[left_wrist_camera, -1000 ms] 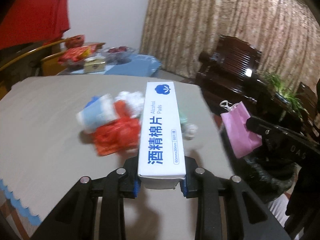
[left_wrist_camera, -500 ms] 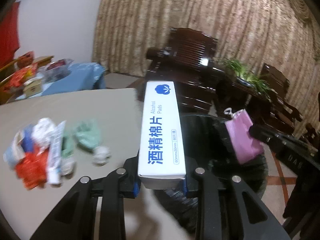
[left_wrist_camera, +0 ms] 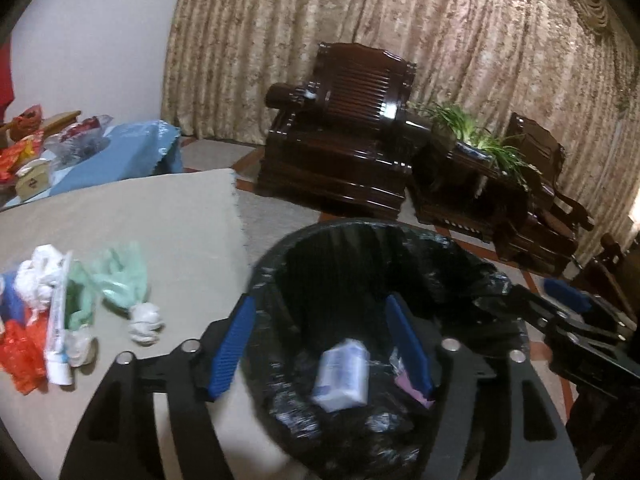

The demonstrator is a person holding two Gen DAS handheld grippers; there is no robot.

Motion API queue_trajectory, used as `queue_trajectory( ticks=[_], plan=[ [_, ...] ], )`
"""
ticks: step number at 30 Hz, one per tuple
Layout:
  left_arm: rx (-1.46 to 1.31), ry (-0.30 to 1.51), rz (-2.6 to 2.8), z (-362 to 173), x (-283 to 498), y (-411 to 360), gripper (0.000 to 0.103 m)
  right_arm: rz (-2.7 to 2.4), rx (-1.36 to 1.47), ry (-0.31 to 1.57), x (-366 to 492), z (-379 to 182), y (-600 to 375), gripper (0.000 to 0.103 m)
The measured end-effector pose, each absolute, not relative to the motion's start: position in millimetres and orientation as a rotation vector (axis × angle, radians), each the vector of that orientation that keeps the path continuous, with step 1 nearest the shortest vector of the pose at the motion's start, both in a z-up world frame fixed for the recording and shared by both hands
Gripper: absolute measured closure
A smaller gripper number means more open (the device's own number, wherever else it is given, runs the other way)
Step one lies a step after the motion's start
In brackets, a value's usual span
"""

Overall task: Collect trash
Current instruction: 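Return the left tool to the pile and grasp the blue-white paper cup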

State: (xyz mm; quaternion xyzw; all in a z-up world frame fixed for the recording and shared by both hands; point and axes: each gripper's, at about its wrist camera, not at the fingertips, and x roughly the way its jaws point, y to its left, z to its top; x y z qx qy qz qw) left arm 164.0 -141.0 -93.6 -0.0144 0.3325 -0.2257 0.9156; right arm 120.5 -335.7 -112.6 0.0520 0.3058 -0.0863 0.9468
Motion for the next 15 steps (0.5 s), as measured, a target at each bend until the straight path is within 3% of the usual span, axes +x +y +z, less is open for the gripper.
queue_trajectory(
  ticks=[4,15],
  plan=[
    [-0.018,0.646,-0.356,-88,153,-104,0.015,-0.124,0.089,0.589,122,-105,-314,0.006],
    [-0.028,0.615,-0.053,-86,136,27,0.010,0.108,0.044,0.566,149,-94,-214,0.006]
  ],
)
